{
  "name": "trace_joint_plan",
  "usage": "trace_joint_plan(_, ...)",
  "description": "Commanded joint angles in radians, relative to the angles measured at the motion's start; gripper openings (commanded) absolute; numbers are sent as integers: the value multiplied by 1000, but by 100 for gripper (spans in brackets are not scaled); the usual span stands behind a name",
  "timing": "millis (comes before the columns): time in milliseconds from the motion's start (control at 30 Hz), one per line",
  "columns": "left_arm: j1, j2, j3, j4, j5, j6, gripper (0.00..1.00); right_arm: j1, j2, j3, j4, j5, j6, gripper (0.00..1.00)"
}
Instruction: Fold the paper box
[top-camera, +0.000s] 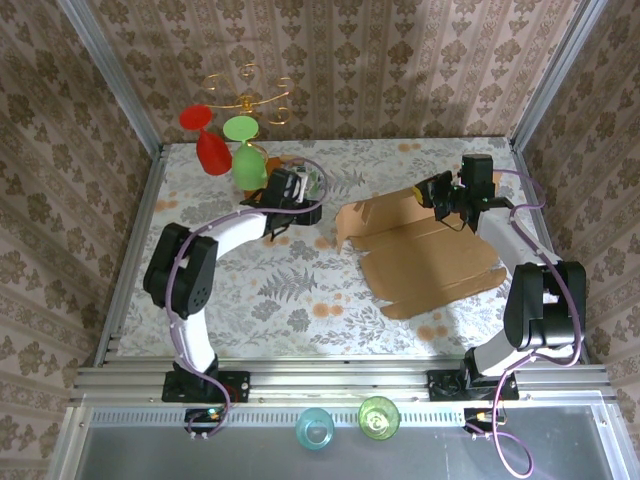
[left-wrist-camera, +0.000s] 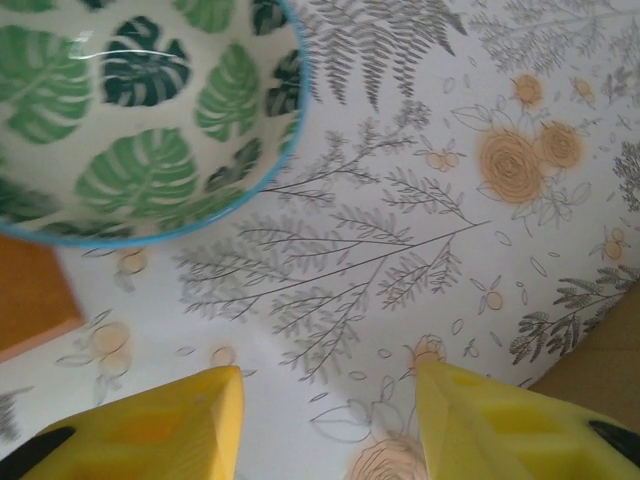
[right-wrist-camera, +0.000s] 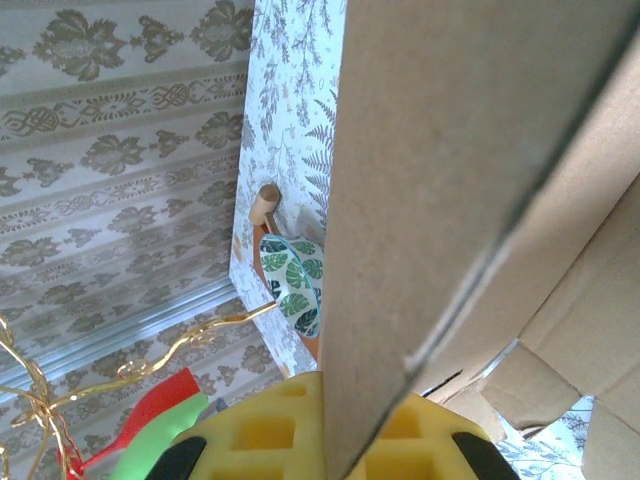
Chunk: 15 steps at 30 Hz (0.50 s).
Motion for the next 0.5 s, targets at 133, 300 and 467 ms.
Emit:
trace_joint_plan(133,-59,66,79,36,139,133,50,-3,43,-4,-39,-33,-36,0)
trace_joint_plan(300,-72,51,33,70,202,159,50,-2,81,34,-21,-40,-34,0)
trace_joint_plan(467,-97,22,3,74,244,181,49,-2,114,56,-3,-52,-31,0)
